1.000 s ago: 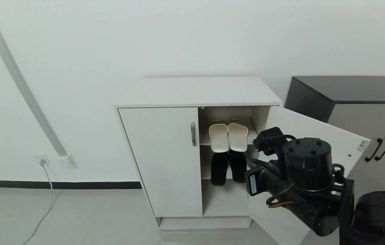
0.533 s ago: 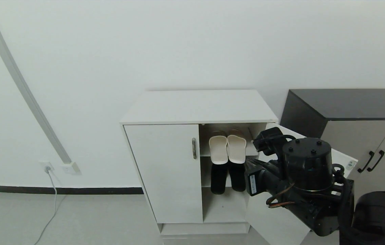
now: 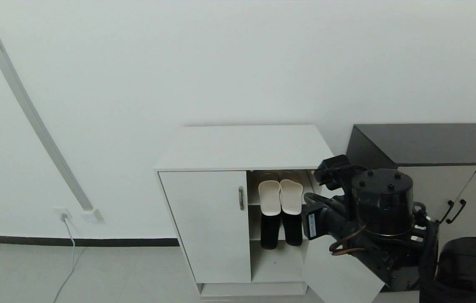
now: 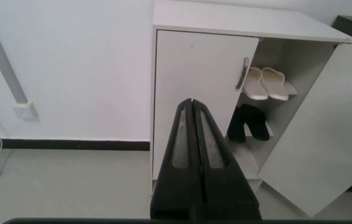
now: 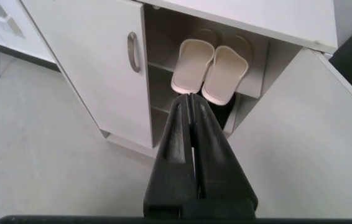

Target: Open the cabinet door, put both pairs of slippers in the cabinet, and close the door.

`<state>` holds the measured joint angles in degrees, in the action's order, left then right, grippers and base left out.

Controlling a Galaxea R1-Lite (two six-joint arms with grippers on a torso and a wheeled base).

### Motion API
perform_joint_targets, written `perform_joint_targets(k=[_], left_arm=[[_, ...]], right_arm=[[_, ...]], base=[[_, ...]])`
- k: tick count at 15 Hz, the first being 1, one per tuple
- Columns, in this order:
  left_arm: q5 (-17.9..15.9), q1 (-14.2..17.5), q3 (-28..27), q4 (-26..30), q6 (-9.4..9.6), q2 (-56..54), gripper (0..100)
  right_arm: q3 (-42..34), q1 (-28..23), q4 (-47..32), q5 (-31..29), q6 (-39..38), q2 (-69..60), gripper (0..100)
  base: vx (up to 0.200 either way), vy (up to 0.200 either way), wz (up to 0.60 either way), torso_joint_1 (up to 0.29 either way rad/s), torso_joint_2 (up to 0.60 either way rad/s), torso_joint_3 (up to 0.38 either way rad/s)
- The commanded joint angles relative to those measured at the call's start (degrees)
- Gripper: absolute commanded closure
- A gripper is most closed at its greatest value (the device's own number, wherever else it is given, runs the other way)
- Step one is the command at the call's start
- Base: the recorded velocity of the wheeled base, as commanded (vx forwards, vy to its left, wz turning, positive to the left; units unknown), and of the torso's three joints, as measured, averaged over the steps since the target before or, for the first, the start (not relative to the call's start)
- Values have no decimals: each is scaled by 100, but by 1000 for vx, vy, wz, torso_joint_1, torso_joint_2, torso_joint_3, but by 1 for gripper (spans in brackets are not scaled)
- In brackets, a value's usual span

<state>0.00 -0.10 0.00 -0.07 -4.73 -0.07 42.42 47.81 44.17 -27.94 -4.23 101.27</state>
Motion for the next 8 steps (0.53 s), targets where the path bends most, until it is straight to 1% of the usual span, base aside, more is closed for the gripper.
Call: perform_joint_targets(k=[1, 8], left_arm=[[0, 1, 0, -1, -2, 7, 100], [0, 1, 0, -1, -2, 7, 100]], right_arm=[[-32, 0, 4, 8, 1, 16, 100], [-59, -9, 13, 105, 80, -28, 100]], base=[[0, 0, 0, 27, -51, -22], [0, 0, 0, 0, 0, 0]])
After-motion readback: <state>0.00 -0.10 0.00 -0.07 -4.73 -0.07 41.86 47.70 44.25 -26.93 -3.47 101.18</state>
